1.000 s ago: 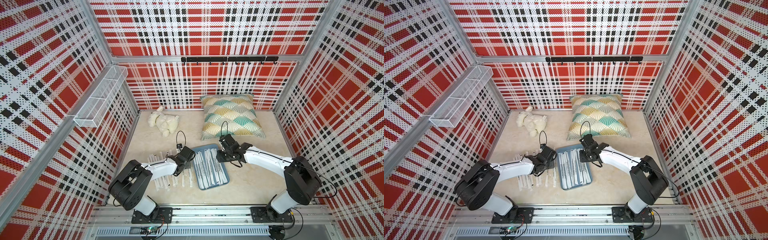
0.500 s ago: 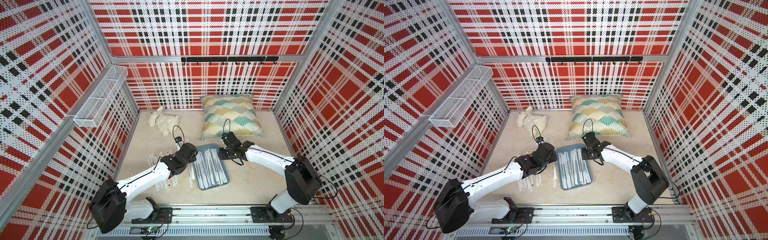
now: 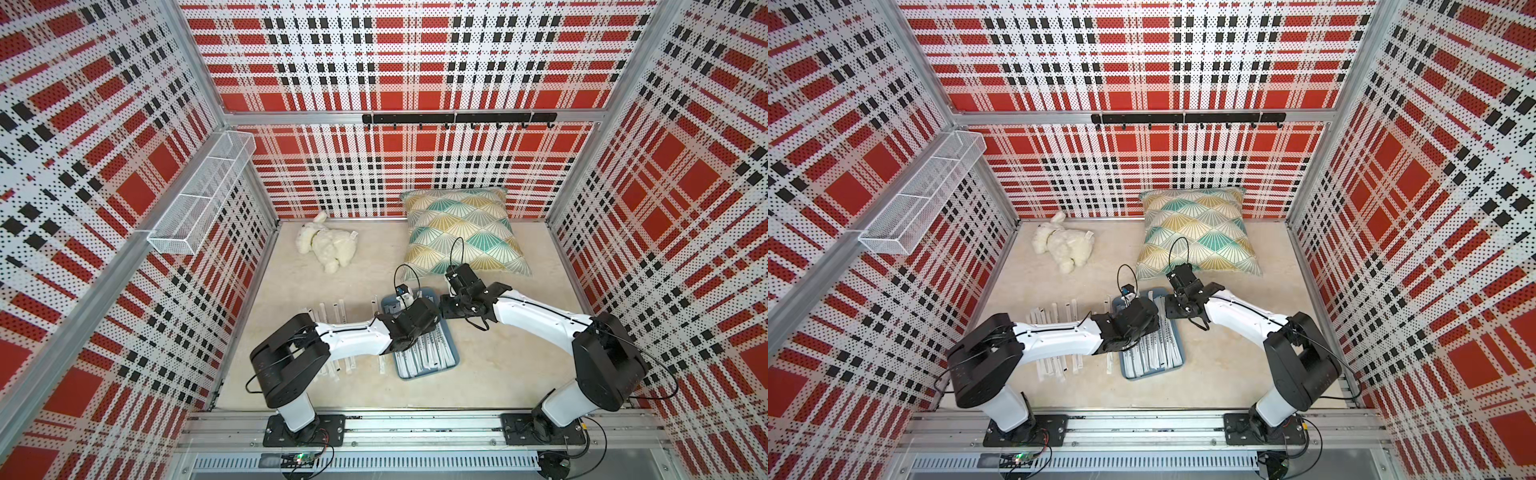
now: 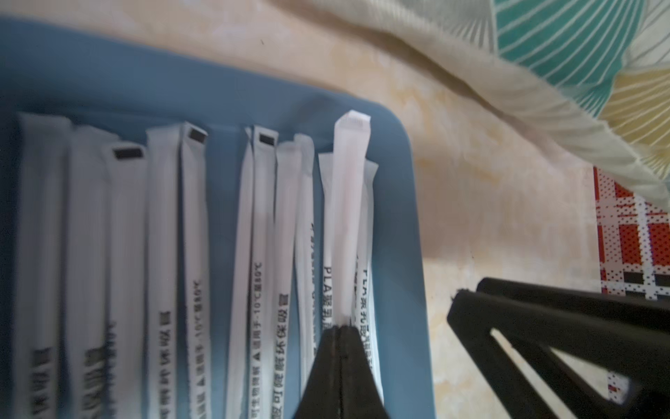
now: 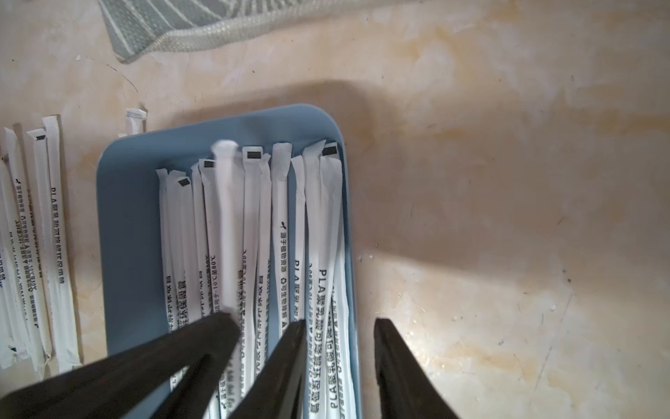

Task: Put the straws into the storage box
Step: Place the straw in the storage box, then pick up the straw from the center of the board.

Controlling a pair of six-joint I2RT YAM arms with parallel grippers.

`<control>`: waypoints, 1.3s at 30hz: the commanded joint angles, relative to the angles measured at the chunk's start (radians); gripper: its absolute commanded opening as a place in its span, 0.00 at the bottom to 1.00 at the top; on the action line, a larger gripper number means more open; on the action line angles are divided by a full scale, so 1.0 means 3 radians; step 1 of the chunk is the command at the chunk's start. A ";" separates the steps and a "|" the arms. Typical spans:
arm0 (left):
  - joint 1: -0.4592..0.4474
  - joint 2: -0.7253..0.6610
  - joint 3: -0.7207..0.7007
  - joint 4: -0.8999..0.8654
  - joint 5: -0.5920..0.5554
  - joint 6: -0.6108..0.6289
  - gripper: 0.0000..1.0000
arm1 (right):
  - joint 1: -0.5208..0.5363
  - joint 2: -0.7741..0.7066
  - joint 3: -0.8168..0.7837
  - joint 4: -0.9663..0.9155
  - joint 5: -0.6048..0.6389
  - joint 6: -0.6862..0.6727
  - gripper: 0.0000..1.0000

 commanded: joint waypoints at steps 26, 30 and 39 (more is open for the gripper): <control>0.0050 0.0191 0.0048 0.0313 0.0205 -0.0213 0.23 | -0.0011 -0.0070 -0.0079 0.0131 -0.0066 0.0021 0.38; 0.0050 0.0035 0.0064 0.0236 0.0196 -0.0184 0.27 | -0.0015 -0.0076 -0.0064 0.0107 -0.0062 0.0012 0.38; 0.0252 -0.0960 -0.0408 -0.0443 -0.0271 0.0756 0.47 | 0.0103 -0.0102 -0.0107 0.0051 -0.0083 0.0045 0.38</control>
